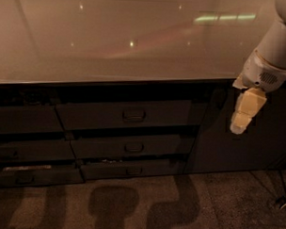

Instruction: Open top drawer

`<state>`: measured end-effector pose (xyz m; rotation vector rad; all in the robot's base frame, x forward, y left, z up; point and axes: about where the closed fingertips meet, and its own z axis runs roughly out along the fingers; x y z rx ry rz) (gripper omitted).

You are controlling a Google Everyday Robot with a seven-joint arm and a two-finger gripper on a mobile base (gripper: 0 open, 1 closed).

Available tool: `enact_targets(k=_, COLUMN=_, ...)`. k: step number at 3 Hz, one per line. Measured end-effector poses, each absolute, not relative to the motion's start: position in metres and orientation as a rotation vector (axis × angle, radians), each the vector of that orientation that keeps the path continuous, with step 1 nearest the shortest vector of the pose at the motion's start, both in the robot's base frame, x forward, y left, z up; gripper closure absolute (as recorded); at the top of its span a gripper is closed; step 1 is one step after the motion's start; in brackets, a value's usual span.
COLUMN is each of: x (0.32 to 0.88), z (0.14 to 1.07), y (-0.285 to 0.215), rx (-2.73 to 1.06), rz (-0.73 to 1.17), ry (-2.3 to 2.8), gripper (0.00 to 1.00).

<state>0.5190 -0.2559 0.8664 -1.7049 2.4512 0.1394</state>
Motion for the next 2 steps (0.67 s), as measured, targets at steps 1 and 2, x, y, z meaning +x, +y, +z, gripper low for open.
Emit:
enact_targets(k=1, x=0.5205, z=0.8656, y=-0.2555, rx=-1.703, rz=0.137, ry=2.448, gripper=0.00)
enact_targets(k=2, x=0.5200, z=0.8652, y=-0.2525, rx=-1.718, rz=0.112, ry=2.428, gripper=0.00)
